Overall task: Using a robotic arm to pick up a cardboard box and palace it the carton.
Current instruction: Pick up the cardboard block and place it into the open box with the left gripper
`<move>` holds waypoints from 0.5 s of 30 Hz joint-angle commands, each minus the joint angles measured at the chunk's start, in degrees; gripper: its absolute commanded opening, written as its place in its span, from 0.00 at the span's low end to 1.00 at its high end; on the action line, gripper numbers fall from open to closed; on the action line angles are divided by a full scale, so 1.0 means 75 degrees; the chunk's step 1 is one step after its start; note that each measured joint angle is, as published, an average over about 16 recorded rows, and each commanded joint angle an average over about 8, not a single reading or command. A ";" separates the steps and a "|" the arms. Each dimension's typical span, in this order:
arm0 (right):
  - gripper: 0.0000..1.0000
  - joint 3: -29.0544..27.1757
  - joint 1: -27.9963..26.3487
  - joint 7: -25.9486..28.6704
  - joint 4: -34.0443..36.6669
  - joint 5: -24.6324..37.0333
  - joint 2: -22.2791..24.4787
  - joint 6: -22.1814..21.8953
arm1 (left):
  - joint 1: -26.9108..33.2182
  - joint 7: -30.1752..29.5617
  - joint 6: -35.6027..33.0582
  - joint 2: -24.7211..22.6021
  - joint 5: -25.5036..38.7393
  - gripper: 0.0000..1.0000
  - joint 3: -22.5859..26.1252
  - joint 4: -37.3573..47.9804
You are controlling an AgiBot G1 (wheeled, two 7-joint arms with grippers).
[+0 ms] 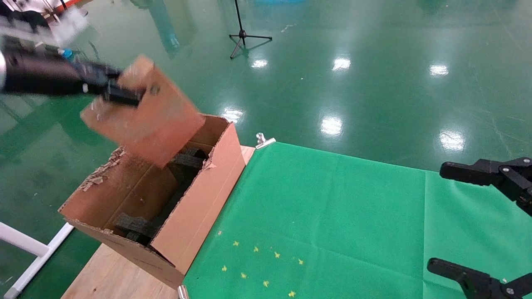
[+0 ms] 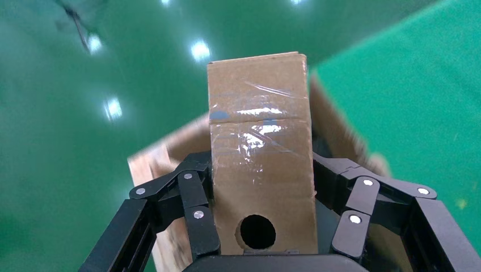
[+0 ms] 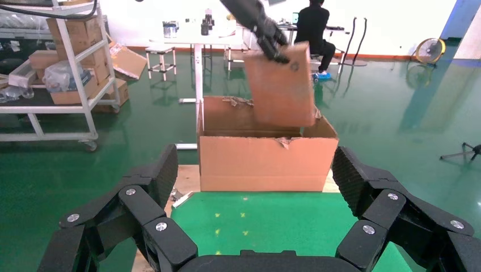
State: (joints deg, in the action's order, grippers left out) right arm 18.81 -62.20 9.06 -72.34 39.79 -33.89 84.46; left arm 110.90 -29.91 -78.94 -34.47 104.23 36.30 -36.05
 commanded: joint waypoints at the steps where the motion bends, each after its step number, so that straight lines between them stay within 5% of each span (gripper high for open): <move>1: 1.00 0.0000 0.0000 0.0000 0.0000 0.0000 0.0000 0.0000 | -0.0022 0.0517 0.0135 -0.0089 0.0211 0.00 0.0126 0.0730; 15: 1.00 0.0002 0.0000 -0.0001 0.0000 -0.0001 0.0001 -0.0001 | -0.0023 0.1194 0.1626 -0.0818 0.1102 0.00 0.0575 0.3323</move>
State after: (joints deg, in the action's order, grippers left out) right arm 18.82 -62.20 9.06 -72.34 39.78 -33.88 84.46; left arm 110.52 -21.18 -66.81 -40.53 112.38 40.57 -11.56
